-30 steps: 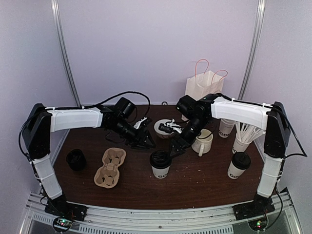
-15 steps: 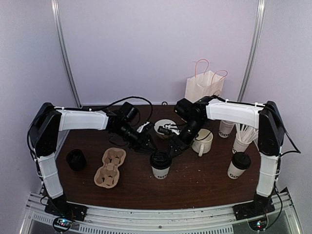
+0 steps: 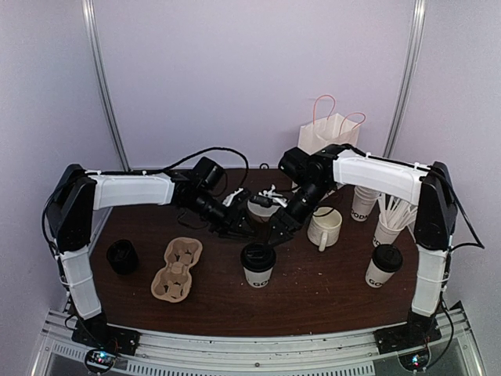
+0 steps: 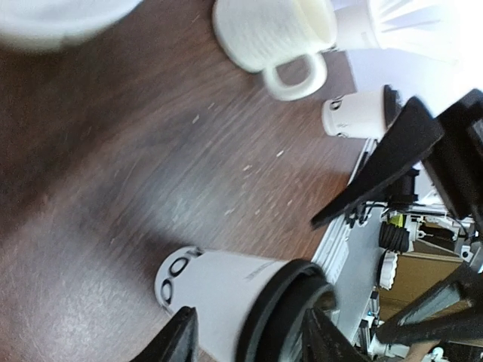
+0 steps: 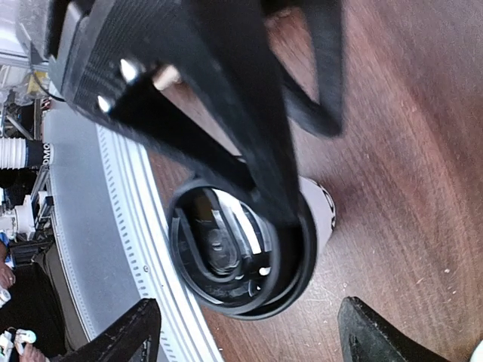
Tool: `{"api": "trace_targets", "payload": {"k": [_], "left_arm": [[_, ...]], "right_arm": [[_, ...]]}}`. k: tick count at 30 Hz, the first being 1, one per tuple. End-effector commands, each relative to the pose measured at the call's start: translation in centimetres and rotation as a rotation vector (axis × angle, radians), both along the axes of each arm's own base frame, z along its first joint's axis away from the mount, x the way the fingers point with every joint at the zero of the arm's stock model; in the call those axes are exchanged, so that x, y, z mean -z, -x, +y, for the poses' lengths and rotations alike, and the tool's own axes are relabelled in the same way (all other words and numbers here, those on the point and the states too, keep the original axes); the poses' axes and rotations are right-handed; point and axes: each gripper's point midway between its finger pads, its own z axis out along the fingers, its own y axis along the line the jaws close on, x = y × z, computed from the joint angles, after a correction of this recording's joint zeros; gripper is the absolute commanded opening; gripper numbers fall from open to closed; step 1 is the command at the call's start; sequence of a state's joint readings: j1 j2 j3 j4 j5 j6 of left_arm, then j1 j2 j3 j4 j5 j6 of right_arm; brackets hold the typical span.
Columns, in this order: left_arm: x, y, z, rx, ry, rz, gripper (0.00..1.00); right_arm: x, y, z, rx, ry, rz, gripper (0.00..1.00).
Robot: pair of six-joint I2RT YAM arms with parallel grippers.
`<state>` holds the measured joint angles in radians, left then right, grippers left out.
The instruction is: Pack the takeout coffee
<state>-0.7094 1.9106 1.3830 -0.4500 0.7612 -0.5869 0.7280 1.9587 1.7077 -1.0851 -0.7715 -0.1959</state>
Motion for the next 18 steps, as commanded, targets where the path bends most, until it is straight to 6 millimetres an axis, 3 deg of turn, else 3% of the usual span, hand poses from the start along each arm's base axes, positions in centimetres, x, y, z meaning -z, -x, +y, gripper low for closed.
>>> {"api": "trace_targets", "payload": {"k": [1, 5, 9, 13, 18], "left_arm": [[-8.0, -1.6, -1.9, 0.001, 0.149, -0.171, 0.52], [-9.5, -2.0, -1.5, -0.006, 0.130, -0.227, 0.55], [-10.5, -3.1, 0.6, -0.039, 0.013, -0.359, 0.55], [-11.4, -6.4, 5.9, -0.210, -0.228, -0.541, 0.59], [-12.5, -8.9, 12.0, -0.425, -0.345, -0.659, 0.85]], "right_arm": [[-5.1, 0.7, -0.2, -0.090, -0.086, -0.100, 0.86], [-6.0, 0.2, -1.2, -0.132, -0.067, -0.226, 0.88], [-6.6, -0.2, -1.7, -0.203, -0.053, -0.382, 0.88], [-5.8, 0.9, -1.6, -0.352, -0.004, -0.548, 0.89], [-3.7, 2.1, -0.7, -0.530, 0.090, -0.667, 0.92]]}}
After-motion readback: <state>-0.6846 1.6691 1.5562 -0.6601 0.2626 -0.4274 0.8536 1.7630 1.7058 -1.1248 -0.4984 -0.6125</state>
